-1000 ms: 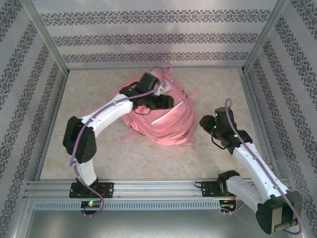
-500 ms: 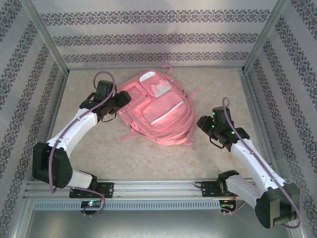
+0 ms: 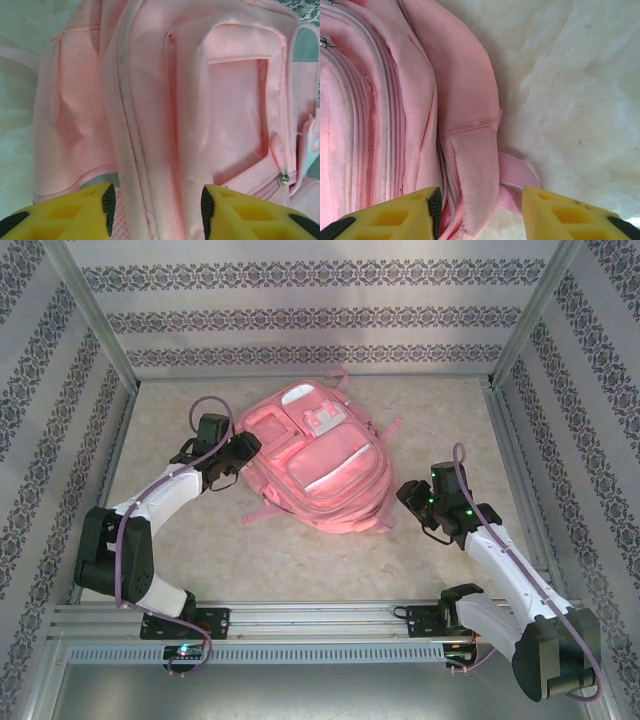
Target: Pack the student bag
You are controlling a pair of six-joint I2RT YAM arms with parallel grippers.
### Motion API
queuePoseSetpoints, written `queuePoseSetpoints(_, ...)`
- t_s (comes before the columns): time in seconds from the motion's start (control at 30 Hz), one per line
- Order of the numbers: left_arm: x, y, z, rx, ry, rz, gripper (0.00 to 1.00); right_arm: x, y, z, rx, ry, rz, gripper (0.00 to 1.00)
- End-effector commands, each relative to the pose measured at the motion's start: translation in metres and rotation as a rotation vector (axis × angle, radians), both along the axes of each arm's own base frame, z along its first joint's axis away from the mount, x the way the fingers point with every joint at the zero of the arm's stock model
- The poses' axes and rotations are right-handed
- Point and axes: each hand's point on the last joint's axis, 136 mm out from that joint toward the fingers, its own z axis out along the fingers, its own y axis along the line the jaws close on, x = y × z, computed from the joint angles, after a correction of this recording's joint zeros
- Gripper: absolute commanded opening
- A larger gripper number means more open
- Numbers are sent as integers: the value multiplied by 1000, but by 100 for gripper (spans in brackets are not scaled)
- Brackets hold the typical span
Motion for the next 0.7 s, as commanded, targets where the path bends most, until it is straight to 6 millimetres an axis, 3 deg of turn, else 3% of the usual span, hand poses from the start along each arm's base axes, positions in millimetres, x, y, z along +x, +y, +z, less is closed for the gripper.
queuePoseSetpoints(0.0, 11, 0, 2, -51, -42, 23, 46, -2, 1, -1, 38, 1, -15, 48)
queuePoseSetpoints(0.27, 11, 5, -11, -35, -21, 42, 38, -2, 4, -6, 71, 1, -16, 48)
queuePoseSetpoints(0.4, 13, 6, -21, -42, 3, 56, 25, 1, 6, -5, 81, -5, -16, 48)
queuePoseSetpoints(0.67, 3, 11, -18, -44, -8, 80, 0, 3, 8, -2, 72, -24, 9, 49)
